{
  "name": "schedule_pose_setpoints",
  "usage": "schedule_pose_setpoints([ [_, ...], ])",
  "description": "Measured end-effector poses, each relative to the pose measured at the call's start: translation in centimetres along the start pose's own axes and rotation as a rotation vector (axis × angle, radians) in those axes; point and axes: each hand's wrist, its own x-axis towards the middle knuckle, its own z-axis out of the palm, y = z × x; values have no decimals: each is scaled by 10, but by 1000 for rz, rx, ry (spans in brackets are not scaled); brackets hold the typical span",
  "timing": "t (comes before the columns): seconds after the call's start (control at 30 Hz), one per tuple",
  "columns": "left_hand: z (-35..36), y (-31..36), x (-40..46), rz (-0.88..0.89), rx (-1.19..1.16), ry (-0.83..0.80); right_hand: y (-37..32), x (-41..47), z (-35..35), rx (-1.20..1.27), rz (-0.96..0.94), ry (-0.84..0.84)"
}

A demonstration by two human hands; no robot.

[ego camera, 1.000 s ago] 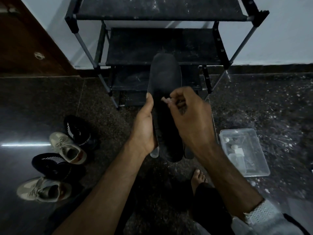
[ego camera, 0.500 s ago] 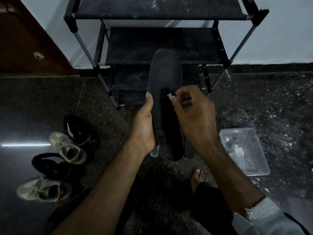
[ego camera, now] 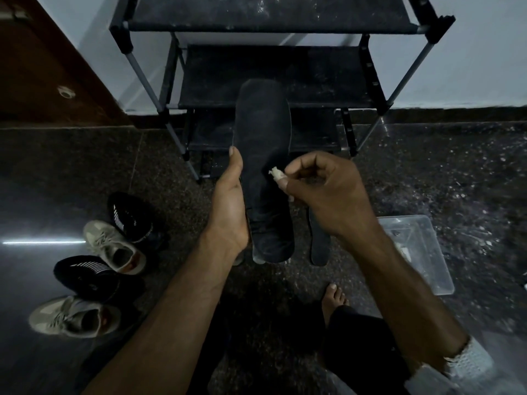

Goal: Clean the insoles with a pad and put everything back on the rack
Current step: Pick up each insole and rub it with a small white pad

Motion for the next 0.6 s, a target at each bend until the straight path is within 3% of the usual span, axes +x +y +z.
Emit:
schedule_pose_setpoints([
  [0.17, 6, -3, -2, 1, 3, -68, 3, 1, 3, 21, -12, 127],
  [0.6, 4, -11, -1, -14, -46, -64, 4, -3, 11, -1, -72, 223],
])
